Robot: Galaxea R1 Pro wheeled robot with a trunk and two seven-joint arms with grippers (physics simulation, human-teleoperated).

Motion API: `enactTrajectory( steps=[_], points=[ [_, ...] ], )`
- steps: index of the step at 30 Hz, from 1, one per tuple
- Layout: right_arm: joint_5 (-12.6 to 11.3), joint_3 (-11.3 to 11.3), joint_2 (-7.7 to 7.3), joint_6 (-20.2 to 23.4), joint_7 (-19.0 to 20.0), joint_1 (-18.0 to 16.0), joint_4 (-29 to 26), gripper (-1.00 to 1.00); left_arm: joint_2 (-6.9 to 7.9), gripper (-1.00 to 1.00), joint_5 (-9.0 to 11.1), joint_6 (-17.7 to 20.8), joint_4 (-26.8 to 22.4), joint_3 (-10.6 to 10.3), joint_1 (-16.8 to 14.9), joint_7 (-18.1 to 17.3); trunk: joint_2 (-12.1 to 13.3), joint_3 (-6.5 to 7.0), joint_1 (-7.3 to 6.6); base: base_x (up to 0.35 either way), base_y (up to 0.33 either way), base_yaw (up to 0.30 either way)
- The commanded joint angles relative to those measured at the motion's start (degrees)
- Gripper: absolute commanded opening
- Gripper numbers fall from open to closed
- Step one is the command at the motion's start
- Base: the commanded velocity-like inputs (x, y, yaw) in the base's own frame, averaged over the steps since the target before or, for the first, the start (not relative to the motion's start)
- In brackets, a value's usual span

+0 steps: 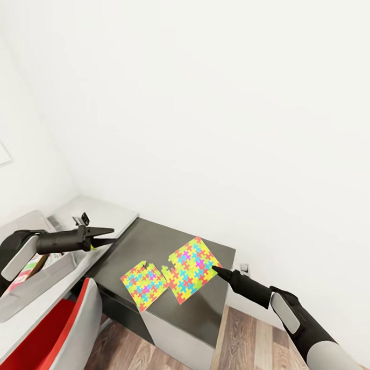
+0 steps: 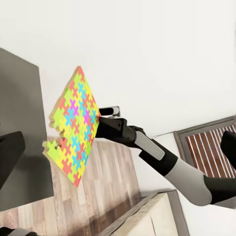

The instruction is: Put all the toys in the child's room - the three board games (two on the bed and one on the table), the two jigsaw puzzles on the table, and the tennis ball on the table - inside the toy box on the table in the child's room.

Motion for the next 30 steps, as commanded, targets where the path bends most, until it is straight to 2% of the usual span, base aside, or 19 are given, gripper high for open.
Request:
enactTrajectory(
  steps=[1,5,9,14,20,30],
  points=[
    [-0.43,0.10,-0.04,0.38,-0.03,-0.03,-0.01,-1.00,0.05,1.00,0.20,0.33,0.05,-0.16,-0.11,-0.17,-0.12,-0.03,0.04,0.000,0.000,0.140],
    [-0.48,-0.25,-0.10,0.38,0.22,-0.01,-0.03,-1.00,0.05,1.00,0.24,0.33,0.05,-0.09,-0.11,-0.18,-0.12,0.30,0.04,0.000,0.000,0.160],
    [-0.44,-2.26,-0.05,0.38,1.23,0.06,-0.05,-1.00,0.05,1.00,0.31,0.33,0.05,0.02,-0.11,-0.18,-0.12,0.37,0.04,-0.002,0.000,0.056],
    [-0.36,-2.35,-0.04,0.38,1.21,0.06,-0.05,-1.00,0.13,1.00,0.46,0.33,0.11,0.09,-0.11,-0.18,-0.12,0.37,0.04,-0.088,0.000,0.002],
    [-0.35,-2.36,-0.04,0.34,1.20,0.06,-0.05,-1.00,1.17,1.00,0.37,0.33,0.14,0.20,-0.11,-0.81,-0.12,0.38,0.04,-0.018,0.000,0.028],
    [-0.35,-2.36,-0.05,0.37,1.20,0.06,-0.05,-1.00,1.36,1.00,0.30,0.33,0.14,0.54,-0.11,-2.92,-0.12,0.72,0.04,-0.098,0.037,0.233]
  ],
)
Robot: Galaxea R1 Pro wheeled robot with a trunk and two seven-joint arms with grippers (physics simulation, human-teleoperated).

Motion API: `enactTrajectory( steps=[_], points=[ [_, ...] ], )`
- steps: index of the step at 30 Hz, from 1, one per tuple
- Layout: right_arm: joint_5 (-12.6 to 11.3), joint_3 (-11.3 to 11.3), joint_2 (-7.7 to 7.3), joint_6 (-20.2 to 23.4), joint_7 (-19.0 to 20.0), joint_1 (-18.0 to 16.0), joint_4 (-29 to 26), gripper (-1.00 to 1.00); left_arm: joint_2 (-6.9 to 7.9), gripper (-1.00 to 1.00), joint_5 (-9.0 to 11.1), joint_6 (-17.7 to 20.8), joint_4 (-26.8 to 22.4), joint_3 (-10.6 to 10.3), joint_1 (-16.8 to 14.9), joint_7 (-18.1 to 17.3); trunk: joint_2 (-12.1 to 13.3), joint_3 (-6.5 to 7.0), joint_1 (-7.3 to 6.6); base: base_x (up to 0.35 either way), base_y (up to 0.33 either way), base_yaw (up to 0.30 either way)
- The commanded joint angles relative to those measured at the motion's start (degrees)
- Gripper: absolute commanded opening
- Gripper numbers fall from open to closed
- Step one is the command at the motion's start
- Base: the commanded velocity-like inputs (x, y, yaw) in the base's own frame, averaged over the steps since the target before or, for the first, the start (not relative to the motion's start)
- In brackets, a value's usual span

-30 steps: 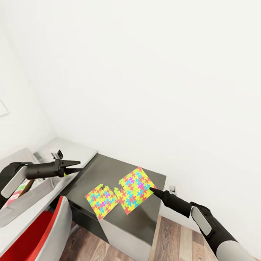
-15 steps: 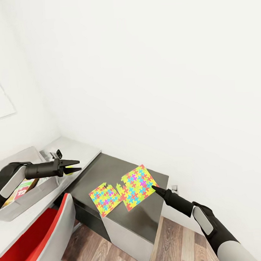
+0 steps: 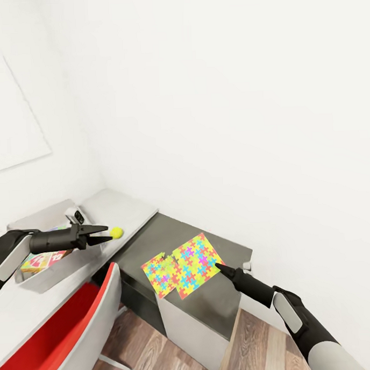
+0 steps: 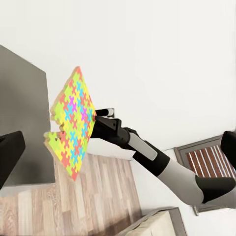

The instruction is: Put all the toys in the child's room - the three board games (two on the bed and one on the table), the two jigsaw puzzles on the table, and the tennis ball on the table - inside the toy box on the table in the child's room.

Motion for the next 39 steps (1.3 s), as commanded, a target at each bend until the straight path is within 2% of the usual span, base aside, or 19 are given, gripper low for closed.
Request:
enactTrajectory(
  steps=[1,26,39],
  points=[
    [-0.28,-0.06,-0.02,0.41,0.06,-0.03,-0.02,-1.00,0.04,1.00,0.18,0.37,0.07,-0.22,-0.12,-0.21,-0.12,-0.08,0.02,-0.127,0.056,0.265],
    [-0.28,-0.06,-0.08,0.37,0.14,-0.03,-0.02,-1.00,0.04,1.00,0.21,0.37,0.07,-0.22,-0.12,-0.25,-0.12,0.95,0.02,-0.009,0.004,0.266],
    [-0.35,-0.06,-0.08,0.33,0.15,0.06,-0.02,-1.00,0.04,1.00,0.13,0.37,0.07,-0.26,-0.12,-0.25,-0.12,1.97,0.02,0.000,0.000,0.170]
  ],
)
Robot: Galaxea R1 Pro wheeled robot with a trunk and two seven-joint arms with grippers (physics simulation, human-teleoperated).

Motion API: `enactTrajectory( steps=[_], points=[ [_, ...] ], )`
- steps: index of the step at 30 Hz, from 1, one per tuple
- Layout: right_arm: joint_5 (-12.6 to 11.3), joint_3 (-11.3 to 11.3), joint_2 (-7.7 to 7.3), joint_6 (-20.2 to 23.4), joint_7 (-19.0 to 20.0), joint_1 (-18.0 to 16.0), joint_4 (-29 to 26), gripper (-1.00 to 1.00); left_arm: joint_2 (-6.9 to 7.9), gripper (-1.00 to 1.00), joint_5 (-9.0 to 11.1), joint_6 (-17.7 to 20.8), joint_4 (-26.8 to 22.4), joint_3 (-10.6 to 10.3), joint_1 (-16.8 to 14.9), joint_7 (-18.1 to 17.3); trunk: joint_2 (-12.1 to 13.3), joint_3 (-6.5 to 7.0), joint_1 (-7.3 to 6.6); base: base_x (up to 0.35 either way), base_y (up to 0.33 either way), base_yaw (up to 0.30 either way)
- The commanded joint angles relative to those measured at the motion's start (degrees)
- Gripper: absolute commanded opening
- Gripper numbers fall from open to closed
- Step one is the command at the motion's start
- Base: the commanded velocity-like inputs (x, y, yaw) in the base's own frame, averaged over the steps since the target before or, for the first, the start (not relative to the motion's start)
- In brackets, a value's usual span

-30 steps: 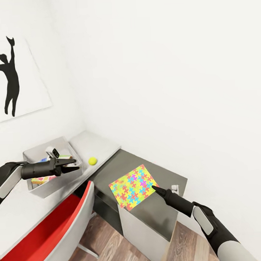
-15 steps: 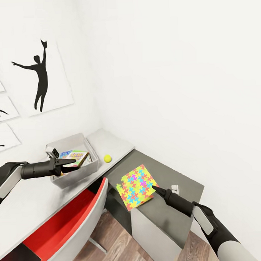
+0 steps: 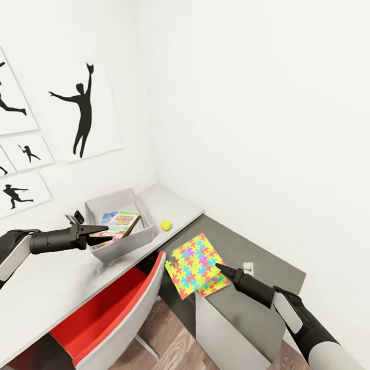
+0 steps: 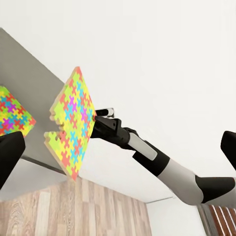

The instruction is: Put all the toys in the child's room - the three board games (two on the bed and one on the table), the two jigsaw puzzles on the table, and the tennis ball on the table - inside the toy box on the table in the child's room.

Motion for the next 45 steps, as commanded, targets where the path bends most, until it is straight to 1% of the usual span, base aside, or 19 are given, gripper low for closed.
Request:
enactTrajectory(
  steps=[1,10,26,27,28,29,31,32,33,34,35,36,37,39,41,42,43,45],
  points=[
    [-0.28,-0.04,-0.01,0.39,0.06,-0.04,0.00,-1.00,0.05,1.00,0.17,0.38,0.05,-0.20,-0.11,-0.17,-0.12,-0.04,0.04,0.000,0.000,0.148],
    [-0.27,-0.17,-0.01,0.32,0.47,-0.04,0.00,-1.00,0.05,1.00,0.17,0.38,0.05,-0.21,-0.11,-0.17,-0.12,0.64,0.04,0.000,0.000,0.132],
    [-0.30,-0.18,0.10,0.33,0.16,-0.04,0.00,-1.00,0.10,1.00,-0.02,0.38,0.05,-0.18,-0.11,-0.15,-0.12,0.66,0.04,-0.020,0.010,0.001],
    [-0.33,-0.19,0.09,0.39,0.04,-0.04,-0.02,-1.00,0.39,1.00,-0.01,0.37,0.09,-0.18,-0.11,-0.16,-0.12,0.66,0.04,-0.012,0.006,0.000],
    [-0.35,-0.20,0.06,0.49,-0.08,-0.04,-0.16,-1.00,1.17,1.00,-0.01,0.35,0.14,-0.17,-0.11,-0.16,-0.12,0.66,0.04,-0.006,0.003,0.000],
    [-0.32,-0.18,0.08,0.71,-0.37,-0.04,-1.17,-1.00,3.42,1.00,0.04,0.33,0.19,-0.14,-0.11,-0.17,-0.12,0.66,0.04,-0.003,0.002,0.000],
    [-0.34,-0.26,0.15,1.07,-0.62,-0.09,-2.22,-1.00,6.21,1.00,0.08,0.33,0.26,0.11,-0.11,-0.17,-0.12,0.66,0.04,-0.002,0.001,0.000],
    [-0.36,-0.29,0.16,1.28,-0.66,-0.25,-2.39,-1.00,6.93,1.00,0.10,0.32,0.29,0.25,-0.11,-0.17,-0.12,0.66,0.04,-0.001,0.001,0.000],
    [-0.38,-0.38,0.21,2.31,-0.74,-0.82,-2.66,-1.00,8.43,1.00,0.13,0.32,0.33,0.61,-0.11,-0.17,-0.12,0.66,0.04,0.000,0.000,0.000],
    [-0.36,-0.54,0.34,3.97,-0.87,-1.72,-3.04,-1.00,9.59,1.00,0.11,0.32,0.46,0.89,-0.11,-0.17,-0.12,0.66,0.04,0.000,0.000,0.000],
    [-0.25,-0.73,0.65,6.01,-1.22,-2.96,-3.63,-1.00,10.41,1.00,0.04,0.29,0.71,1.08,-0.11,-0.12,-0.12,0.66,0.04,0.000,0.000,0.000],
    [-0.14,-0.86,0.90,7.98,-2.16,-4.41,-4.29,-1.00,10.95,1.00,-0.04,0.19,1.21,1.20,-0.11,-0.06,-0.12,0.66,0.04,0.000,0.000,0.000],
    [-0.17,-0.93,1.15,9.64,-3.94,-5.91,-4.79,-1.00,11.30,1.00,-0.14,0.03,2.17,1.26,-0.11,0.00,-0.12,0.66,0.04,0.000,0.000,0.000],
    [-0.45,-1.03,2.07,11.69,-9.55,-8.64,-5.56,-1.00,11.61,1.00,-0.42,-0.34,5.17,1.25,-0.07,0.04,-0.12,0.66,0.04,0.000,0.000,0.000],
    [-1.06,-1.07,3.26,12.64,-14.91,-11.10,-6.34,-1.00,11.73,1.00,-0.59,-0.83,8.21,1.24,-0.04,0.02,-0.12,0.66,0.04,0.000,0.000,0.000],
    [-1.71,-1.09,4.17,13.07,-18.29,-12.90,-6.70,-1.00,11.81,1.00,-0.66,-1.68,10.46,1.28,-0.03,-0.03,-0.12,0.66,0.04,0.000,0.000,0.000],
    [-1.96,-1.09,4.58,13.23,-19.50,-13.57,-6.85,-1.00,11.86,1.00,-0.68,-2.31,11.75,1.30,-0.03,-0.05,-0.12,0.66,0.04,0.000,0.006,0.000],
    [-2.07,-1.06,4.83,13.30,-20.25,-13.99,-7.31,-1.00,11.97,1.00,-0.69,-2.73,12.83,1.36,-0.03,-0.11,-0.12,0.66,0.04,0.000,0.082,0.000]
  ],
)
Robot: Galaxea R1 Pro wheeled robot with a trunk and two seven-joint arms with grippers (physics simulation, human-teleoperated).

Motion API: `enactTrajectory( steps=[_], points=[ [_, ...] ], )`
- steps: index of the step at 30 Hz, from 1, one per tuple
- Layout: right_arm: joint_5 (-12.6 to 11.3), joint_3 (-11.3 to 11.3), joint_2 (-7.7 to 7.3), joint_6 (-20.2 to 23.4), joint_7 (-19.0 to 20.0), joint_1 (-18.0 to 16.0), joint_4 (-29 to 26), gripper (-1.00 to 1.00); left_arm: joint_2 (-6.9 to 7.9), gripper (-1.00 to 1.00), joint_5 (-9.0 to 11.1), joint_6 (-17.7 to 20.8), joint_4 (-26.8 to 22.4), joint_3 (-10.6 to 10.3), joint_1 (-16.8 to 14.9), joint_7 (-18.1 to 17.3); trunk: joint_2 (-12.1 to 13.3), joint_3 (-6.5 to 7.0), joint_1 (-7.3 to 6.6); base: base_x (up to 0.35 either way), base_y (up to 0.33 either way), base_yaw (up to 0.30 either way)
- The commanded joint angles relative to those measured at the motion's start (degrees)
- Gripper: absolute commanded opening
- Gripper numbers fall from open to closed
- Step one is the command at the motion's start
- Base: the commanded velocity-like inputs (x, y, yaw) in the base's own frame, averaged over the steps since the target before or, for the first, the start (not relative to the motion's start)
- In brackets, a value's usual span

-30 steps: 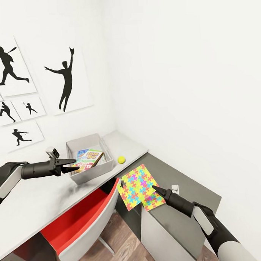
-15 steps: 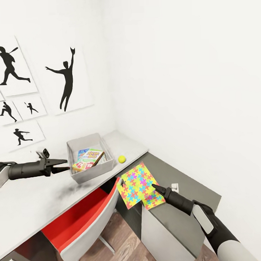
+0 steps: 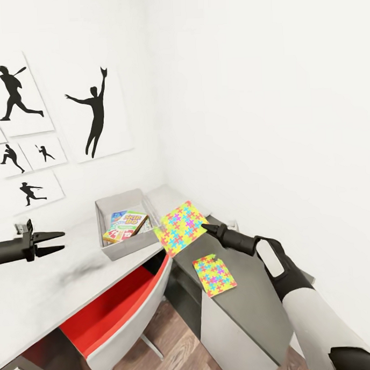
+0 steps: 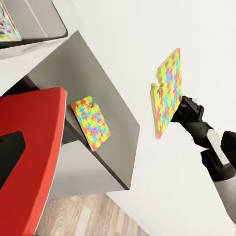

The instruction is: Put all the toys in the child's room - the three board games (two on the bed and one on the table), the two jigsaw puzzles on the table, and the tennis ball on the table - inside the toy box on the table in the child's room.

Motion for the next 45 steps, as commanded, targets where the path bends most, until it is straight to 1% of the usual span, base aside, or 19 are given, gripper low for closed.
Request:
enactTrajectory(
  steps=[1,4,6,10,13,21,38,44,45],
  points=[
    [0.12,-0.20,0.12,0.32,-0.07,-0.15,-0.62,-1.00,0.17,1.00,0.28,0.29,0.36,-0.31,-0.12,-0.22,-0.13,-0.13,0.04,0.000,0.179,0.000],
    [0.09,-0.13,0.26,0.33,-0.40,0.04,-3.18,-1.00,0.70,1.00,0.33,0.15,0.72,-0.22,-0.14,-0.24,-0.13,-0.13,0.04,0.000,0.168,0.000],
    [0.10,-0.07,0.67,0.33,-0.50,0.13,-4.42,-1.00,1.11,1.00,0.37,0.12,0.80,-0.23,-0.14,-0.25,-0.13,-0.13,0.04,0.000,0.060,0.022],
    [0.16,-0.08,1.96,0.33,-0.55,0.17,-5.52,-1.00,1.52,1.00,0.30,0.05,0.84,-0.27,-0.13,-0.45,-0.13,-0.13,0.04,0.000,0.017,0.196],
    [0.17,-0.08,2.25,0.33,-0.56,0.18,-5.66,-1.00,1.57,1.00,0.28,0.01,0.99,-0.33,-0.12,-0.63,-0.13,-0.13,0.04,-0.005,0.003,0.275],
    [0.15,-0.17,2.33,0.42,-0.56,0.09,-5.70,-1.00,1.63,1.00,0.28,-0.07,1.28,-0.39,-0.12,-1.38,-0.13,-0.13,0.04,-0.016,0.000,0.288],
    [0.20,-0.28,2.14,0.35,-0.56,0.09,-5.70,-1.00,1.51,1.00,0.20,-0.12,1.29,-0.45,-0.12,-1.40,-0.13,-0.14,0.04,0.000,0.000,0.290],
    [0.17,-0.43,2.09,0.18,-0.56,0.22,-5.70,-1.00,1.51,1.00,0.19,-0.12,1.29,-0.45,-0.12,-1.40,-0.13,-0.15,0.04,0.000,0.034,0.102],
    [0.29,-0.76,2.42,0.07,-0.24,0.53,-6.04,-1.00,1.17,1.00,0.36,-0.25,1.29,-0.79,-0.11,-1.55,-0.13,-0.15,0.04,0.195,0.000,0.000]
  ],
)
